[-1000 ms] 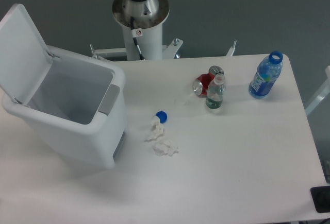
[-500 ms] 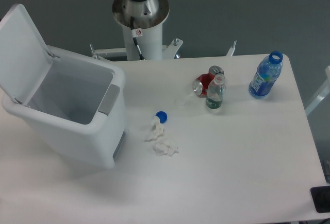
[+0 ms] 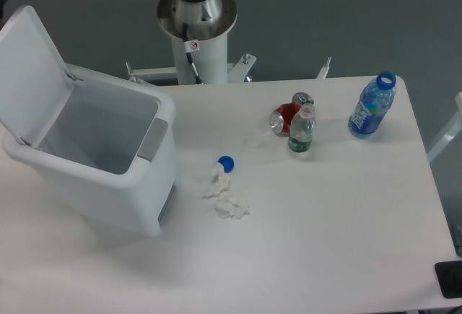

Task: Close the trash can

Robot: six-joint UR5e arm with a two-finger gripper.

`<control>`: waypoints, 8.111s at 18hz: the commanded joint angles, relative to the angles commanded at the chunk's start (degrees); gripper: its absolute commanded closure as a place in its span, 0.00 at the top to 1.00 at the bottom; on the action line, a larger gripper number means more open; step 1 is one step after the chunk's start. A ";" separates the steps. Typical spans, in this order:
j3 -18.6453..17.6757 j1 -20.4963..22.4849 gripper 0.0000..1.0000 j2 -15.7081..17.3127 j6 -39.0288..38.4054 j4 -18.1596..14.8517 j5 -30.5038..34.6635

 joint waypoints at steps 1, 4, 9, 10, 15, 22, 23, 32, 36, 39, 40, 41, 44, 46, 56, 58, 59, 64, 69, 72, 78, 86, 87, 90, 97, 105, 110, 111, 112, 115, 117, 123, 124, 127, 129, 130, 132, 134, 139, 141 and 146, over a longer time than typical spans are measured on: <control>0.00 0.18 0.33 0.09 0.09 0.00 0.00; 0.09 1.06 0.33 0.26 0.35 0.00 0.00; 0.09 3.16 0.33 0.18 0.44 0.00 0.52; 0.09 3.43 0.33 0.18 0.44 0.09 1.48; 0.00 6.15 0.33 0.00 1.93 0.00 4.39; -0.44 9.49 0.33 -0.44 4.04 0.00 5.01; -0.44 10.02 0.33 -0.44 4.22 0.00 5.10; -0.70 14.06 0.33 -0.61 6.15 0.00 5.27; -0.70 16.26 0.33 -0.61 6.50 0.00 5.36; -0.70 16.61 0.33 -0.61 7.20 0.00 6.94; -0.70 16.61 0.33 -0.61 7.90 0.00 7.64; -0.70 16.70 0.33 -0.61 8.26 -0.09 8.17; -0.79 17.40 0.33 -0.61 8.44 -0.09 8.61; -0.79 17.84 0.33 -0.61 8.44 -0.09 8.96; -1.23 18.64 0.33 -1.32 8.61 0.00 10.99; -1.23 18.64 0.33 -1.40 8.61 0.00 10.99; -1.32 18.64 0.33 -1.75 8.61 0.00 10.99; -1.49 18.64 0.33 -2.10 8.96 0.09 10.99; -1.49 18.64 0.33 -2.20 9.05 0.09 10.99; -1.67 18.64 0.33 -2.72 9.05 0.09 10.99; -1.67 18.55 0.33 -3.25 9.05 0.09 10.99; -1.50 18.55 0.33 -4.04 9.05 0.18 10.99; -1.49 18.46 0.33 -4.13 9.05 0.18 10.99; -1.49 18.46 0.33 -4.22 9.05 0.18 10.99; -1.49 18.46 0.33 -4.13 9.05 0.09 10.99; -1.67 18.46 0.33 -4.30 9.05 0.09 11.07; -1.67 18.46 0.33 -4.39 9.05 0.18 11.07; -1.67 18.37 0.33 -4.39 9.05 0.18 11.07; -1.67 18.37 0.33 -4.48 9.05 0.18 11.07; -1.67 18.37 0.33 -4.66 9.05 0.26 11.07; -1.49 18.28 0.33 -4.66 9.05 0.26 11.07; -1.49 18.28 0.33 -4.66 9.05 0.18 11.07; -1.67 18.28 0.33 -4.66 9.05 0.18 11.07; -1.67 18.28 0.33 -4.83 9.05 0.18 11.07; -1.67 18.28 0.33 -4.83 9.05 0.18 11.07; -1.67 18.28 0.33 -4.83 9.05 0.18 11.07; -1.67 18.28 0.33 -4.92 9.05 0.26 11.07; -1.67 18.28 0.33 -4.92 9.14 0.18 11.07; -1.23 18.20 0.34 -3.96 10.37 0.26 10.64; -1.23 18.02 0.37 -2.82 10.37 0.18 10.63; -1.32 18.54 1.00 -1.67 11.68 0.18 10.99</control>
